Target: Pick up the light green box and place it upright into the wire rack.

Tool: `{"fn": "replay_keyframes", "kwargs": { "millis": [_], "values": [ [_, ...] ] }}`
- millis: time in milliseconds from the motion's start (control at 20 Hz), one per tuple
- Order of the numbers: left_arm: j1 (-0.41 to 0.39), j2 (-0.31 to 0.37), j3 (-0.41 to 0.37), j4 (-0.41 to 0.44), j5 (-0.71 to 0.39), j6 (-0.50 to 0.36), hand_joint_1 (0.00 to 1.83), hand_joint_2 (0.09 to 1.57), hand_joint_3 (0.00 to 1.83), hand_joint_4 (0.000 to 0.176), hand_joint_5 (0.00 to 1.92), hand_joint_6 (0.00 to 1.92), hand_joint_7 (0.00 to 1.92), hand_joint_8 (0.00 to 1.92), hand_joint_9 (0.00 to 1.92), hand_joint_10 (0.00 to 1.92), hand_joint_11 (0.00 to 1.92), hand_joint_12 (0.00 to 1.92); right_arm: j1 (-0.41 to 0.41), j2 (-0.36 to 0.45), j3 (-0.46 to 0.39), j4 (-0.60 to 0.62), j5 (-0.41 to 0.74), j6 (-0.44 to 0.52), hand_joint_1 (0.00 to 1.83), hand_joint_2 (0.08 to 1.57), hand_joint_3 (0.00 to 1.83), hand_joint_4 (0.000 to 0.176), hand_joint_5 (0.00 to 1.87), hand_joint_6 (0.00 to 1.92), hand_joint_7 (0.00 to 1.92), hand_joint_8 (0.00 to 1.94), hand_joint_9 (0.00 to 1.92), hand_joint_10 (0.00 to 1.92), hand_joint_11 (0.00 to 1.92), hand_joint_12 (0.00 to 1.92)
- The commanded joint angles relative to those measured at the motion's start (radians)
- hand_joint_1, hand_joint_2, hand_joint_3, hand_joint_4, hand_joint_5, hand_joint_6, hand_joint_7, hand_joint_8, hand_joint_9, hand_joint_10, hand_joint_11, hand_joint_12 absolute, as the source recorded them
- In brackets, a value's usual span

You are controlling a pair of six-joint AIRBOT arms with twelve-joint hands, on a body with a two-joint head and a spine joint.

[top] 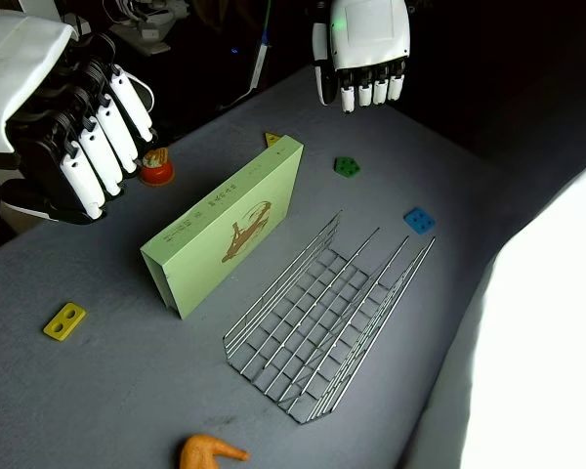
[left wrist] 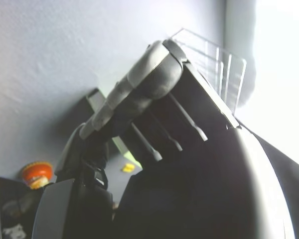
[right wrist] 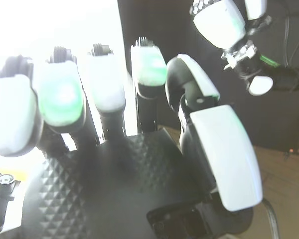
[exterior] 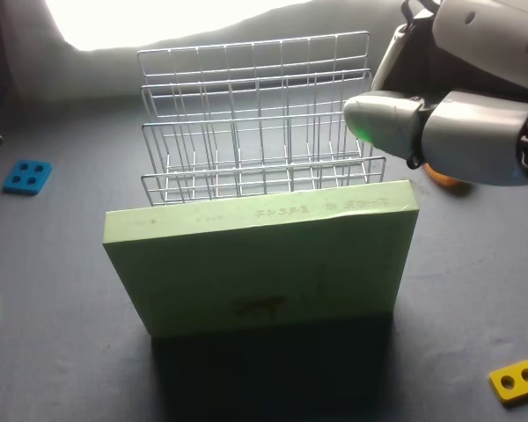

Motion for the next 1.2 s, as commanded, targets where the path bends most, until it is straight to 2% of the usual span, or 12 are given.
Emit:
{"fn": "replay_keyframes", "kwargs": {
  "millis": [0, 50, 100, 200, 350, 550, 750, 950, 1150],
  "values": [
    [-0.013, 0.004, 0.005, 0.010, 0.073, 0.007, 0.14, 1.28, 0.28, 0.000, 0.13, 0.06, 0.18, 0.04, 0.17, 0.12, 0.00, 0.82, 0.015, 0.001, -0.005, -0.015, 0.113, -0.002, 0.26, 1.16, 0.22, 0.000, 0.25, 0.22, 0.29, 0.09, 0.22, 0.25, 0.00, 1.03],
    [-0.014, 0.004, 0.008, 0.010, 0.073, 0.007, 0.11, 1.36, 0.16, 0.000, 0.15, 0.02, 0.20, 0.01, 0.21, 0.05, 0.00, 0.83, 0.009, -0.004, -0.008, -0.008, 0.144, -0.001, 0.26, 1.22, 0.09, 0.000, 0.30, 0.12, 0.30, 0.03, 0.25, 0.14, 0.00, 0.98],
    [-0.019, 0.003, 0.009, 0.010, 0.073, 0.006, 0.17, 1.38, 0.04, 0.000, 0.15, 0.00, 0.17, 0.00, 0.21, 0.00, 0.00, 0.78, -0.014, -0.009, -0.019, -0.001, 0.192, -0.001, 0.25, 1.26, 0.01, 0.000, 0.34, 0.03, 0.30, 0.00, 0.27, 0.03, 0.00, 0.89],
    [-0.038, 0.000, 0.003, 0.010, 0.073, 0.006, 0.19, 1.36, 0.02, 0.000, 0.14, 0.00, 0.18, 0.00, 0.21, 0.00, 0.00, 0.72, -0.071, -0.009, -0.053, -0.016, 0.264, 0.002, 0.24, 1.27, 0.01, 0.000, 0.32, 0.01, 0.29, 0.00, 0.25, 0.01, 0.00, 0.82],
    [-0.041, 0.000, -0.004, 0.010, 0.073, 0.006, 0.16, 1.35, 0.01, 0.000, 0.16, 0.00, 0.21, 0.01, 0.22, 0.01, 0.00, 0.74, -0.059, -0.010, -0.082, -0.008, 0.327, 0.003, 0.28, 1.25, 0.00, 0.000, 0.31, 0.00, 0.27, 0.00, 0.24, 0.00, 0.00, 0.82],
    [-0.019, 0.003, 0.002, 0.010, 0.071, 0.006, 0.18, 1.34, 0.00, 0.000, 0.18, 0.00, 0.23, 0.00, 0.23, 0.00, 0.00, 0.77, -0.049, -0.049, -0.111, 0.170, 0.345, -0.142, 0.31, 1.21, 0.00, 0.000, 0.28, 0.00, 0.26, 0.00, 0.23, 0.00, 0.00, 0.86],
    [-0.018, 0.002, 0.006, 0.010, 0.071, 0.006, 0.24, 1.32, 0.00, 0.000, 0.17, 0.00, 0.23, 0.00, 0.25, 0.01, 0.00, 0.80, -0.037, -0.145, -0.092, 0.368, 0.369, -0.295, 0.27, 1.14, 0.00, 0.000, 0.17, 0.00, 0.19, 0.00, 0.17, 0.00, 0.00, 0.71],
    [-0.020, 0.001, 0.013, 0.010, 0.071, 0.005, 0.22, 1.33, 0.00, 0.000, 0.16, 0.00, 0.21, 0.00, 0.22, 0.00, 0.00, 0.77, 0.004, -0.262, -0.033, 0.610, 0.427, -0.453, 0.50, 1.02, 0.00, 0.000, 0.11, 0.00, 0.14, 0.00, 0.14, 0.00, 0.00, 0.52],
    [-0.019, 0.001, 0.009, 0.010, 0.071, -0.008, 0.25, 1.33, 0.00, 0.000, 0.17, 0.00, 0.21, 0.00, 0.23, 0.00, 0.00, 0.77, -0.002, -0.325, 0.002, 0.632, 0.448, -0.461, 0.73, 0.96, 0.00, 0.000, 0.07, 0.00, 0.11, 0.00, 0.10, 0.00, 0.00, 0.50]
  ]
}}
